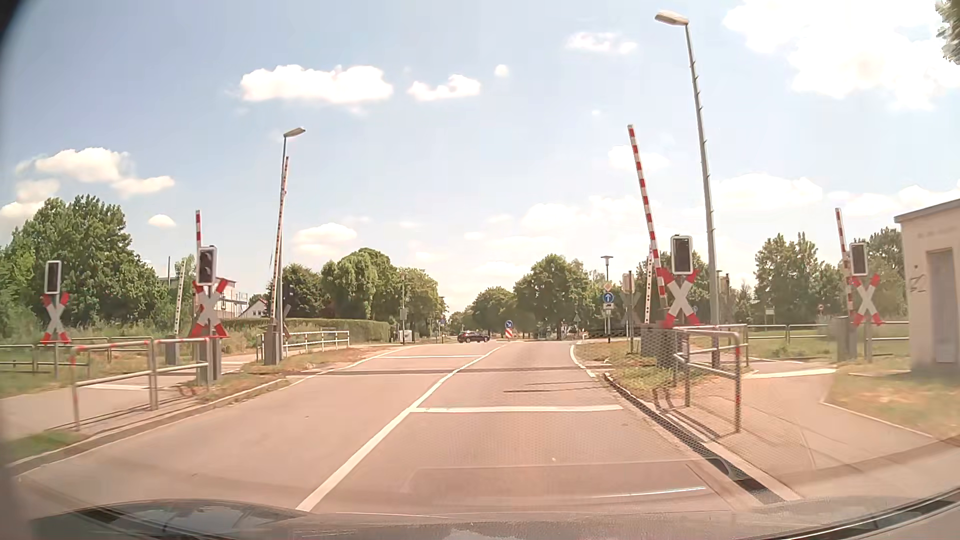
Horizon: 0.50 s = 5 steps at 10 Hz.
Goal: Follow the waypoints while adhering to traffic rules and regulations
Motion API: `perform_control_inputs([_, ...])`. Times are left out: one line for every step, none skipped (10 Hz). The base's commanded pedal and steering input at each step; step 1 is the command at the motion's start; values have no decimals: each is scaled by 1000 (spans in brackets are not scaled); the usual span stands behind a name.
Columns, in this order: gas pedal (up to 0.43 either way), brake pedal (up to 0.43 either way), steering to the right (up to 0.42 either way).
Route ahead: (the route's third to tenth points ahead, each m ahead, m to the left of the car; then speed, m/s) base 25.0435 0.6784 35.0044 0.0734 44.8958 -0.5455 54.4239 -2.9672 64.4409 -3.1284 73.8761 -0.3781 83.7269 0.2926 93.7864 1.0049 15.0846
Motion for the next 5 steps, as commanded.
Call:
perform_control_inputs([157,12,9])
perform_control_inputs([157,6,11])
perform_control_inputs([157,6,14])
perform_control_inputs([157,6,16])
perform_control_inputs([157,6,17])
